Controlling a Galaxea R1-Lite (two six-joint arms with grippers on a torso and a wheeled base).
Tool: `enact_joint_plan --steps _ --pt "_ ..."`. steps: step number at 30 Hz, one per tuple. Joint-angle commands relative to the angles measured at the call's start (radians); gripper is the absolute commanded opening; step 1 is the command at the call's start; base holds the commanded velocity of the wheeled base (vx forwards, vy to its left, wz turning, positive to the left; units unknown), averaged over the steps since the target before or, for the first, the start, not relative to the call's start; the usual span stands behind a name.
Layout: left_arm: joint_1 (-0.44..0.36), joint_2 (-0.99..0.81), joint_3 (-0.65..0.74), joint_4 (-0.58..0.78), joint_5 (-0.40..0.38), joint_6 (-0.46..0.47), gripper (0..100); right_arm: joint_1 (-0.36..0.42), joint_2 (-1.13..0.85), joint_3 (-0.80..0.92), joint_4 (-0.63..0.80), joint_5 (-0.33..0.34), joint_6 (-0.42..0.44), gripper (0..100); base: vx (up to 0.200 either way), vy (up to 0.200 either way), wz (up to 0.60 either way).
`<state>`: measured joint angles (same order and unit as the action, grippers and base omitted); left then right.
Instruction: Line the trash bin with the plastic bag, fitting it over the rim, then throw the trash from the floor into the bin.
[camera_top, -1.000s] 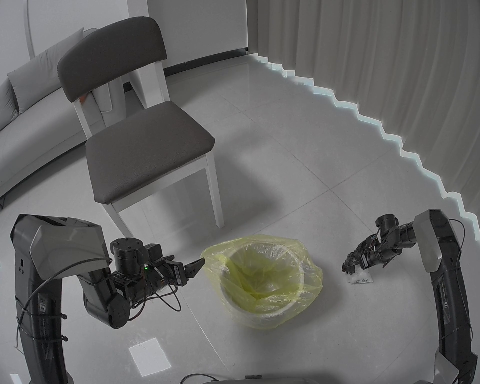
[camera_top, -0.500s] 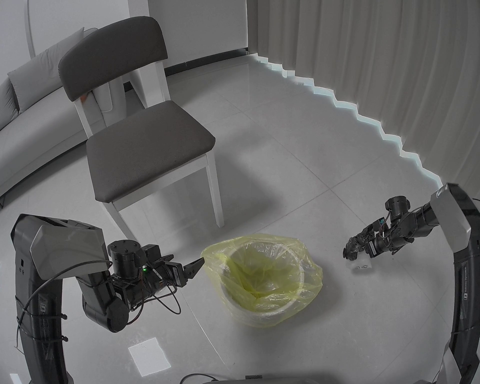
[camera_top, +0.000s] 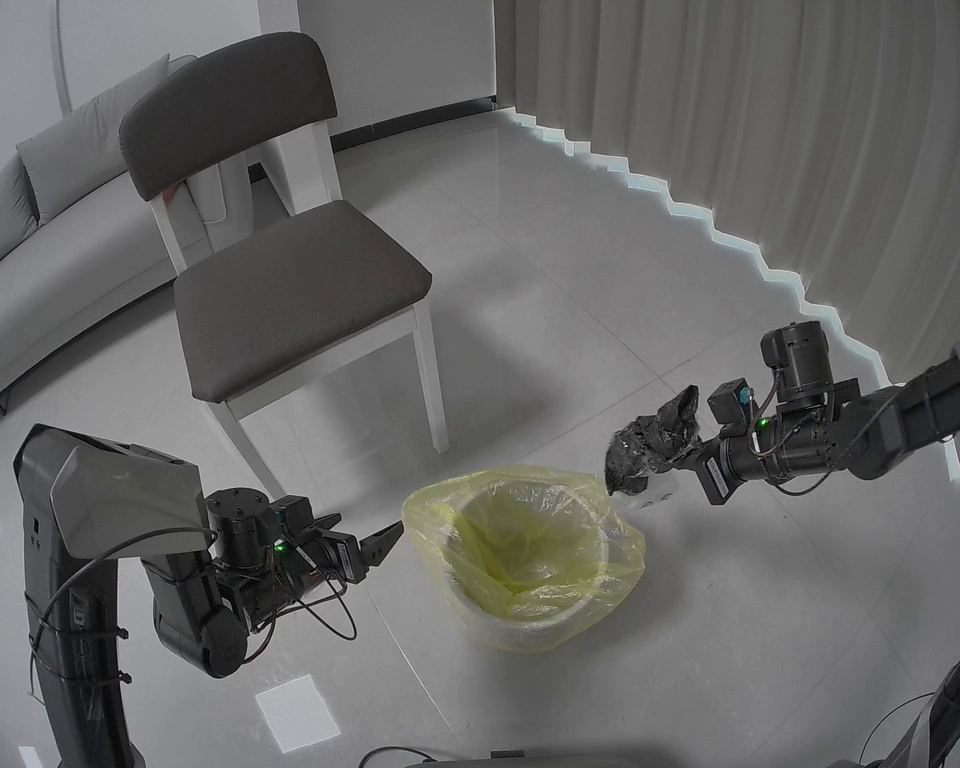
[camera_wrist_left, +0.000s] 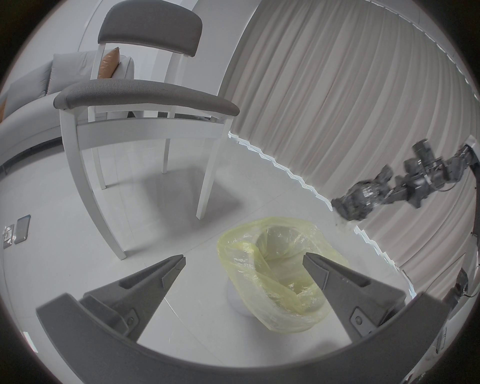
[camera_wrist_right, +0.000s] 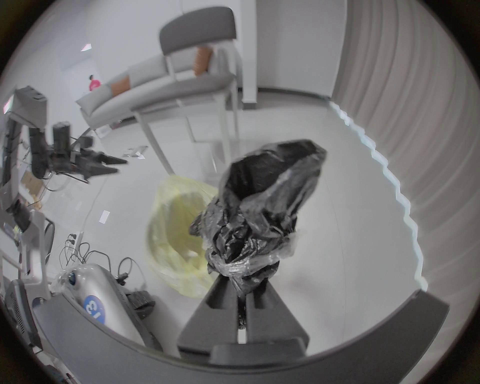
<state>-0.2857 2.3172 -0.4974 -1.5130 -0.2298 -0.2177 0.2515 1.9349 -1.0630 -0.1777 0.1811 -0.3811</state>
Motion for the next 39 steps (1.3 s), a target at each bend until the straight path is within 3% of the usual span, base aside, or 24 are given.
enact_joint_plan --steps 1,4,6,7,9,19,39 --pt "0.003 -0.03 0.027 -0.012 0.0 0.001 100 0.13 -0.208 0.081 -0.016 -0.002 0.002 0 0.0 0.0 0.0" --pt "0.005 -0.035 0.04 -0.015 0.0 0.001 100 0.204 -0.197 0.094 -0.017 -0.005 0.002 0 0.0 0.0 0.0" --pt "0.005 -0.035 0.04 -0.015 0.0 0.001 100 0.204 -0.197 0.094 -0.017 -0.005 0.002 0 0.0 0.0 0.0" --pt "0.007 -0.038 0.062 -0.035 0.001 0.003 100 0.256 -0.134 0.084 -0.023 -0.008 0.002 0 0.0 0.0 0.0" --pt "0.011 -0.036 0.074 -0.056 0.001 0.003 100 0.281 -0.09 0.074 -0.025 -0.018 0.002 0 0.0 0.0 0.0" --pt "0.039 -0.047 0.108 -0.058 0.003 0.004 100 0.339 0.138 -0.066 -0.026 -0.02 0.004 0 0.0 0.0 0.0" --pt "0.082 -0.058 0.134 -0.058 0.003 0.004 100 0.282 0.335 -0.272 -0.017 -0.017 -0.001 0 0.0 0.0 0.0"
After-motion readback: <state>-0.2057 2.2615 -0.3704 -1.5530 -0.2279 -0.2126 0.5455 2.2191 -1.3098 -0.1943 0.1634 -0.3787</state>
